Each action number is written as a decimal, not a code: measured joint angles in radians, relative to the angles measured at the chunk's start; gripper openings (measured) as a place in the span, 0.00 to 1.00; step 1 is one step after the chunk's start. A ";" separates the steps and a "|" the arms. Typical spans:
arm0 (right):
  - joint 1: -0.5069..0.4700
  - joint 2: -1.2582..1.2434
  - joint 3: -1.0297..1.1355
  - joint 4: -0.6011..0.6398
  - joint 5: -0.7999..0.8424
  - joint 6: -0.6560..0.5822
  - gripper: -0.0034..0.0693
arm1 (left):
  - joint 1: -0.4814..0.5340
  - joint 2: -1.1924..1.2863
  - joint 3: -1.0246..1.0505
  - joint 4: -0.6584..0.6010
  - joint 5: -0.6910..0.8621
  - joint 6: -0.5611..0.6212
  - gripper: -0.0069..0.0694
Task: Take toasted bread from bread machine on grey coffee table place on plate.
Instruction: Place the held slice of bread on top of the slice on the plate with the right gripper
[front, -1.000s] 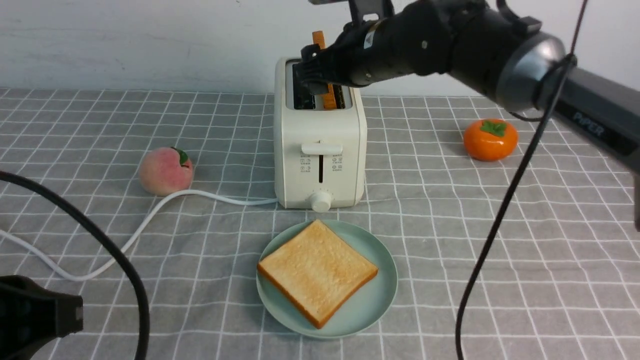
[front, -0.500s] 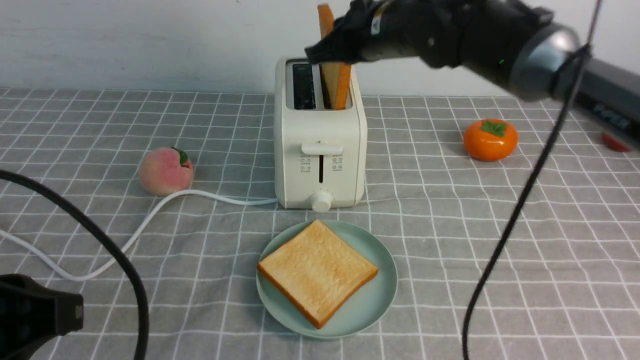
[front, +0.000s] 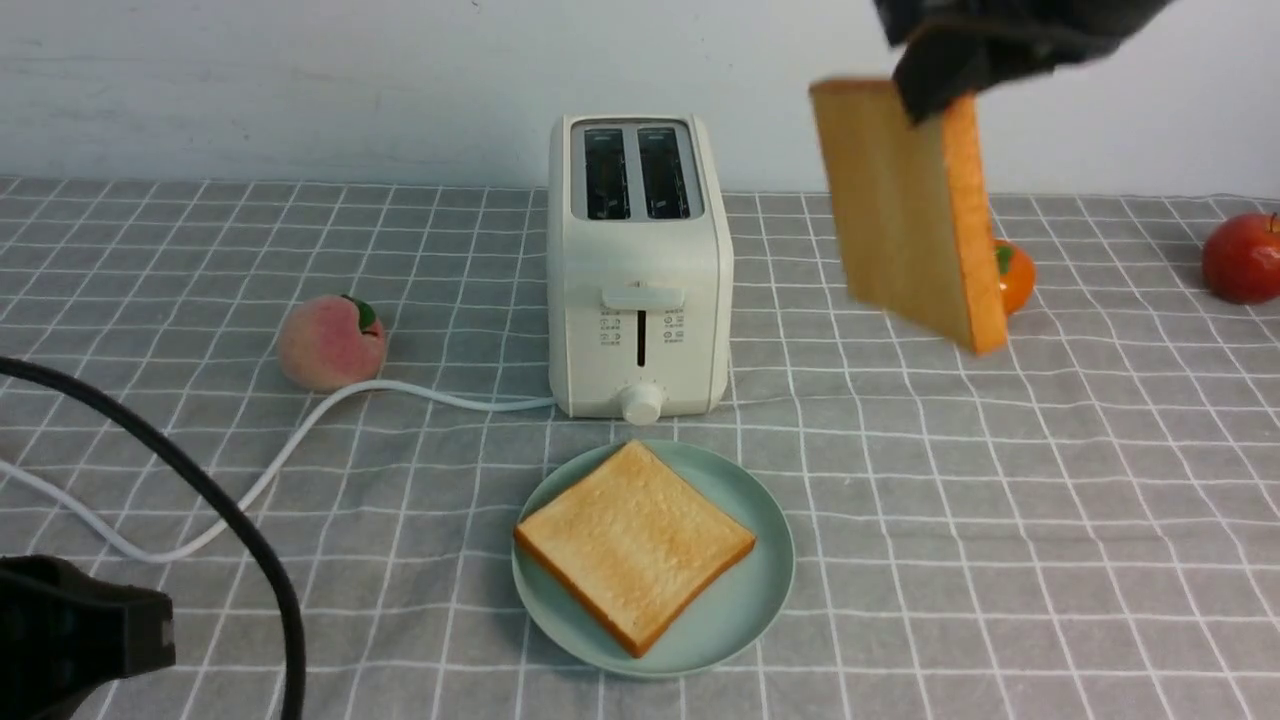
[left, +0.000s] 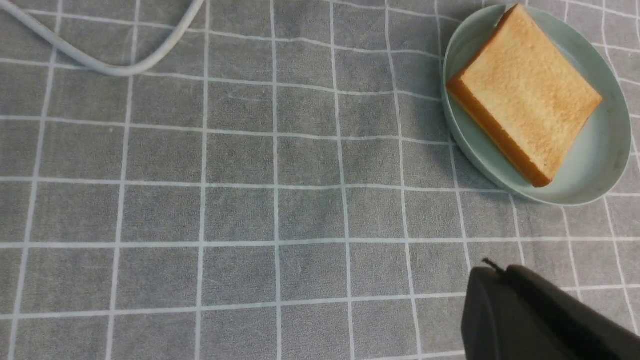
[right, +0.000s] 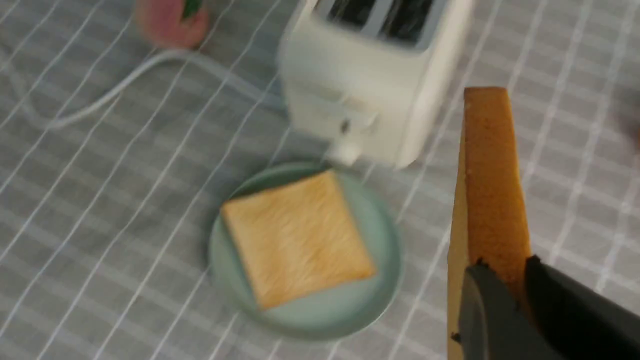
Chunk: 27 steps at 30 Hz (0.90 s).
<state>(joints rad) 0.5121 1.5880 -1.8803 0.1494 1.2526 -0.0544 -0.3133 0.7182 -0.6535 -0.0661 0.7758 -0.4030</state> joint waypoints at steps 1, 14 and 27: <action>0.000 -0.004 0.077 0.104 -0.001 -0.055 0.15 | 0.000 0.000 0.008 0.000 -0.004 0.000 0.07; -0.132 0.101 0.482 0.752 -0.403 -0.411 0.15 | 0.000 0.000 0.018 0.003 -0.007 0.000 0.07; -0.149 0.273 0.486 0.901 -0.455 -0.431 0.17 | 0.000 0.000 0.018 0.018 -0.007 0.000 0.07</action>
<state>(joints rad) 0.3634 1.8606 -1.3946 1.0501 0.7972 -0.4857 -0.3133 0.7182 -0.6353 -0.0484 0.7686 -0.4030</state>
